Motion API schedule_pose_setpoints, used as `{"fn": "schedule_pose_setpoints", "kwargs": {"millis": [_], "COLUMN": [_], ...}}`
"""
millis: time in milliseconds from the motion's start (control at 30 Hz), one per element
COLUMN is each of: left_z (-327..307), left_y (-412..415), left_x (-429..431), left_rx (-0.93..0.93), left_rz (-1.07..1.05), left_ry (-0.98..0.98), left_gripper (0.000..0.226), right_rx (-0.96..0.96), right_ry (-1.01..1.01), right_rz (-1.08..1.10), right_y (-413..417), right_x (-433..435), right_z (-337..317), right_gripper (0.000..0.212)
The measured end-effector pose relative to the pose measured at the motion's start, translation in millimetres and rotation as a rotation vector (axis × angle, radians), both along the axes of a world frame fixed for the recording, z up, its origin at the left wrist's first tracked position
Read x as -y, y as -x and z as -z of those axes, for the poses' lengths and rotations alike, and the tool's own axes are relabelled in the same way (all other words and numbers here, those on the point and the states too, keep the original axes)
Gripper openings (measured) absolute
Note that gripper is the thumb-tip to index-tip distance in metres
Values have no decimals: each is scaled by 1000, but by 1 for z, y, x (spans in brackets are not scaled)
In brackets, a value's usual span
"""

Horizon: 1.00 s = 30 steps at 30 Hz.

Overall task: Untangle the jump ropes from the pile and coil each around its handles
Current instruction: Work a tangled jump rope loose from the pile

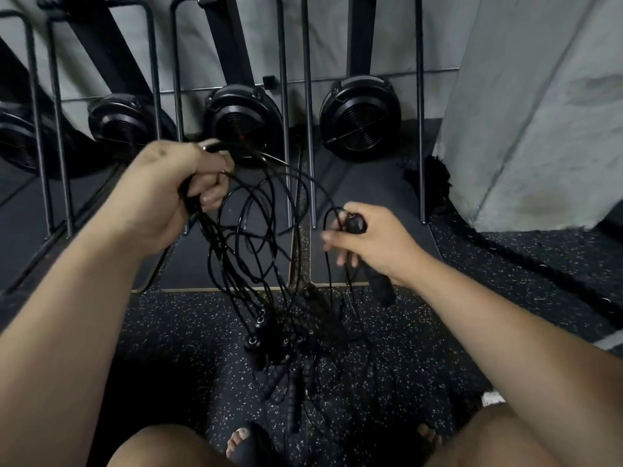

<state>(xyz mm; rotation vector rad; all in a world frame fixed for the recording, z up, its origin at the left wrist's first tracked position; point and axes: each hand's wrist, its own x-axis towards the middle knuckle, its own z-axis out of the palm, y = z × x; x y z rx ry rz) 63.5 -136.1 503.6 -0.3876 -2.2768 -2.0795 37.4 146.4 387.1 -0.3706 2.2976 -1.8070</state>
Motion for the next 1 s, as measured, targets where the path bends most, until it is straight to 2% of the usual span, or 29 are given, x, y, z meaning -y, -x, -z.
{"fn": "schedule_pose_setpoints", "kwargs": {"millis": [100,167,233,333,533,667,867,1000], "left_z": [14,26,37,50,80,112,139,149], "left_y": [-1,-1,-1,-8,-20,-15,-14,-15], "left_x": [4,7,12,8,-10,-14,-33,-45], "left_rx": [-6,-2,3,107,248,187,5,73], "left_rz": [-39,-73,-96,-111,-83,-95,-70,-59], "left_ry": [51,128,287,525,682,840,768,492], "left_gripper": [47,48,49,51,48,54,28,28], "right_rx": [84,127,112,62,-117,-204,-283,-315], "right_ry": [85,156,256,402,285,165,61,60], "right_rz": [-10,-44,-85,-118,-27,-3,3,31], "right_y": [5,9,13,17,18,13,9,12], "right_x": [-21,-36,-46,-56,-38,-12,16,21], "right_z": [-25,-42,-59,-79,-110,-116,-119,-121], "right_gripper": [30,29,24,16,18,16,23,21]}}
